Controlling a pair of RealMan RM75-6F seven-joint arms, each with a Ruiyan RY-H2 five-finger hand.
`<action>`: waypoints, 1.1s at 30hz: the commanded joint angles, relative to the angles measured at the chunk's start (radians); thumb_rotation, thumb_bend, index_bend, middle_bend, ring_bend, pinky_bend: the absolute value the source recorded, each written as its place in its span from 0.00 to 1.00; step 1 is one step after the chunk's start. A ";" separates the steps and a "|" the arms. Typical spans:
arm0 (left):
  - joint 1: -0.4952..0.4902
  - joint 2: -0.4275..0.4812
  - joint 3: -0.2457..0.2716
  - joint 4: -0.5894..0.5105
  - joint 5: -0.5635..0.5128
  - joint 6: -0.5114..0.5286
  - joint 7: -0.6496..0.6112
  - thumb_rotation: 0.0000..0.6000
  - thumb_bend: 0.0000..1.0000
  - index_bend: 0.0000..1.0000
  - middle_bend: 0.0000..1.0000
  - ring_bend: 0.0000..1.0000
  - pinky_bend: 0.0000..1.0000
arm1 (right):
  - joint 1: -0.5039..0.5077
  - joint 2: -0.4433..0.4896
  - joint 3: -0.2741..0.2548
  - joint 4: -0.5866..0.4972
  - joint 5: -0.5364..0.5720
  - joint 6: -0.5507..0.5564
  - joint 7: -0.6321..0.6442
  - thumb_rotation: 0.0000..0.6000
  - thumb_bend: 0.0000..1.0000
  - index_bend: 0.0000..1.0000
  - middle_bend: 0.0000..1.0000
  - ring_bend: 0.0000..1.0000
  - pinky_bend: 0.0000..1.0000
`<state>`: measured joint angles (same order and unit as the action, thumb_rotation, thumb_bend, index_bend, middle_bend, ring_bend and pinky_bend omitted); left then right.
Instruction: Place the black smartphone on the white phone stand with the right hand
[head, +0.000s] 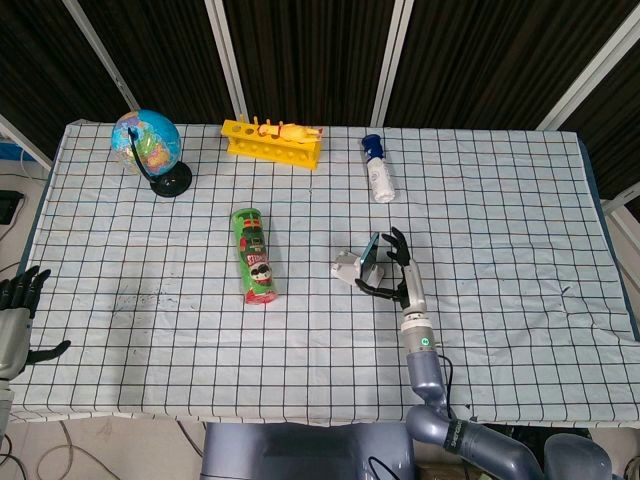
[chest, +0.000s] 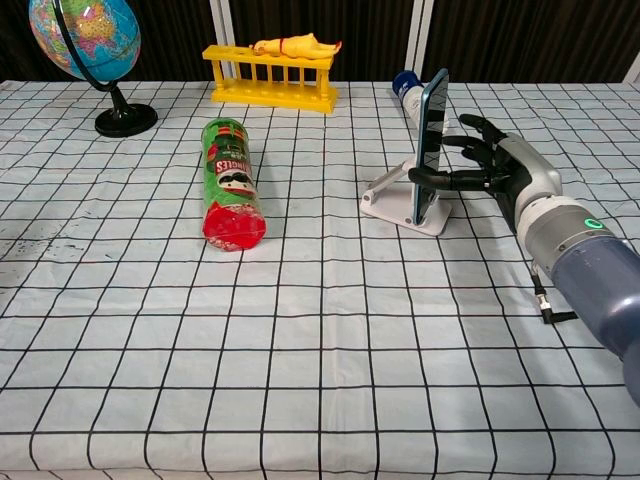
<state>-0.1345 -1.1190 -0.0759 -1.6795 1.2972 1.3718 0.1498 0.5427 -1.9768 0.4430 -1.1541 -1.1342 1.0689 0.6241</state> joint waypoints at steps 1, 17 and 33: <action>0.000 0.000 0.000 0.000 0.000 0.000 0.000 1.00 0.00 0.00 0.00 0.00 0.00 | -0.002 0.008 -0.003 -0.011 -0.002 -0.003 -0.003 1.00 0.00 0.00 0.06 0.00 0.14; 0.002 -0.001 0.002 0.003 0.014 0.009 -0.003 1.00 0.00 0.00 0.00 0.00 0.00 | -0.068 0.120 -0.051 -0.145 -0.047 0.044 -0.049 1.00 0.00 0.00 0.02 0.00 0.14; 0.010 -0.006 0.011 0.015 0.053 0.038 0.001 1.00 0.00 0.00 0.00 0.00 0.00 | -0.271 0.599 -0.166 -0.475 -0.110 0.103 -0.165 1.00 0.09 0.00 0.01 0.00 0.14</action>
<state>-0.1252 -1.1247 -0.0654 -1.6653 1.3493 1.4091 0.1502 0.3142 -1.4557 0.3058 -1.5738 -1.2305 1.1603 0.4959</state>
